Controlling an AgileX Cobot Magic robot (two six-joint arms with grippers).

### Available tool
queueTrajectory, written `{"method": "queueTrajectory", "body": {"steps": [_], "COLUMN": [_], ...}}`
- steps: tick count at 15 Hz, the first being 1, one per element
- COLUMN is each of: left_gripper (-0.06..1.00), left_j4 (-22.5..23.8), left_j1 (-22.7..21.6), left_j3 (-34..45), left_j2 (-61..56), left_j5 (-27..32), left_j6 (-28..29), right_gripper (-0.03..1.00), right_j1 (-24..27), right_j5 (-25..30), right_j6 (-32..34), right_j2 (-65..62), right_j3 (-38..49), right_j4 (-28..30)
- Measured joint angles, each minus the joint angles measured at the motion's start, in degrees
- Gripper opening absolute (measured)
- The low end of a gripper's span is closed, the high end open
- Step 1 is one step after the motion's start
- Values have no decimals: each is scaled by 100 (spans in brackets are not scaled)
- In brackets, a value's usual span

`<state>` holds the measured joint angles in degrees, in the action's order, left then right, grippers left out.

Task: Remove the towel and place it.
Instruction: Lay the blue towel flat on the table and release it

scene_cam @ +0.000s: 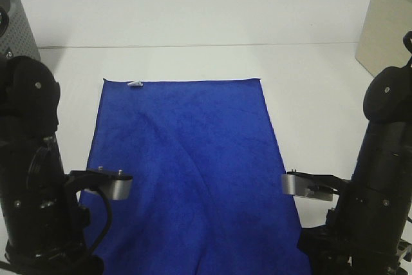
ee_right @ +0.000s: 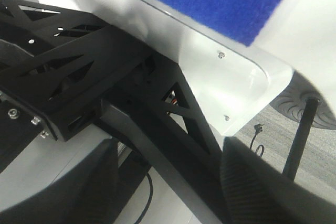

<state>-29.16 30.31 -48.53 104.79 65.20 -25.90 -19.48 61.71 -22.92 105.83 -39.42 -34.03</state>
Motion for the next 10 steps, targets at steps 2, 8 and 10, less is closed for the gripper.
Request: {"method": "queueTrajectory", "body": {"steps": [2,8,10], "left_gripper": [73,73,73], "left_j4": [183,1335,1346], "left_j1": [0,-149,-384], "left_j3": [-269,-1845,-2040], "left_j2": [0,6,6], "left_j5": [149,212,218], "left_j6": [155,619,636], "right_gripper": [58,58,58], "right_j1": [0,34,115], "right_j5": [29,235,286], "right_j6": [40,355,418], "right_j2": [0,6,6], "right_j3": [-109,-1759,-2074], "right_j4": [6,395,395]}}
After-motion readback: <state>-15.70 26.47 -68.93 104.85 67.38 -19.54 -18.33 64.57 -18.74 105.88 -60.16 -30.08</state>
